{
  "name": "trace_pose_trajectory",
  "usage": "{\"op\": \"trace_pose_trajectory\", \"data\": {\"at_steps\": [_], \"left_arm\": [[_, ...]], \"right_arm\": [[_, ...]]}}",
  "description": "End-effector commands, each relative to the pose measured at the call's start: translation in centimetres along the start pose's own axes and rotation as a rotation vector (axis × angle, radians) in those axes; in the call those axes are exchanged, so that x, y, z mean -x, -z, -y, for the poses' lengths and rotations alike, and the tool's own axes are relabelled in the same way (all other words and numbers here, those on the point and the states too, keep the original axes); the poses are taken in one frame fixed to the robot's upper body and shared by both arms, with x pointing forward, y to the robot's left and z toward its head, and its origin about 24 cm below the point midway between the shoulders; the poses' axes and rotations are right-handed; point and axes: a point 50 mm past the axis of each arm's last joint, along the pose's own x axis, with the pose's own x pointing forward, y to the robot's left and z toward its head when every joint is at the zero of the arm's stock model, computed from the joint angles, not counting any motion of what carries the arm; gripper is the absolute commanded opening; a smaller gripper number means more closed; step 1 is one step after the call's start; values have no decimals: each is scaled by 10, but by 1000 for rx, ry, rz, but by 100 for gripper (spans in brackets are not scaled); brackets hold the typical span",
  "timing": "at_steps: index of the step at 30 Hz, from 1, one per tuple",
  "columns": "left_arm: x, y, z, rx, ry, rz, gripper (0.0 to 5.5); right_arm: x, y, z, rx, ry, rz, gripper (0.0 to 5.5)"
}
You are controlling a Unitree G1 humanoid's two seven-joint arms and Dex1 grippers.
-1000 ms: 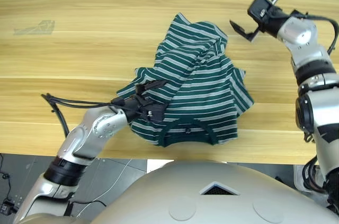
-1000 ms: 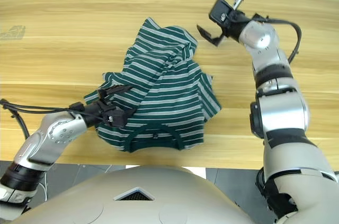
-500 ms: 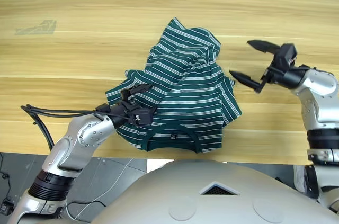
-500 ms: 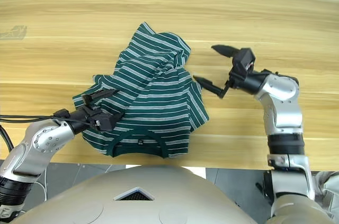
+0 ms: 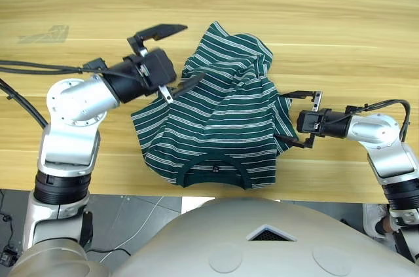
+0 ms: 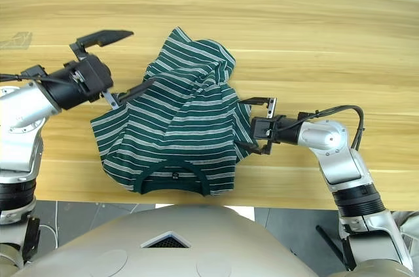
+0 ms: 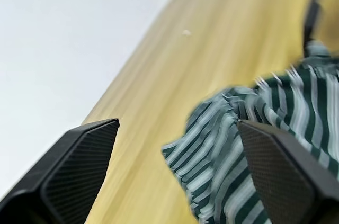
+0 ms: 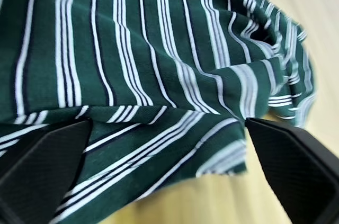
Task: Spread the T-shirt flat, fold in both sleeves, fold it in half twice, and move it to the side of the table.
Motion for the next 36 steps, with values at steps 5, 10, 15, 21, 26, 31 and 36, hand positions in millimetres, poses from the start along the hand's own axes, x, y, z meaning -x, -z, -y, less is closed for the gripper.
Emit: {"op": "trace_pose_trajectory", "data": {"at_steps": [5, 10, 15, 21, 26, 31, 36], "left_arm": [[-98, 63, -20, -20, -50, -216, 415], [-131, 96, 4, -70, 2, -390, 415], [-116, 133, 32, -129, 76, -520, 415], [-75, 161, 21, -152, 34, -623, 415], [-33, 175, -3, -129, -66, -694, 415], [-24, 175, -9, -53, -151, -657, 415], [-33, 175, 5, -44, -124, -632, 415]], "right_arm": [[-1, 14, -1, 50, -34, -87, 537], [-1, 12, 0, 69, -53, -75, 537], [4, 16, -4, 57, -60, -88, 537], [16, 45, -8, -25, -24, -181, 537], [29, 49, -34, -60, -152, -209, 537], [42, 31, -63, -71, -362, -145, 537], [41, 1, -84, -116, -520, 37, 537]]}}
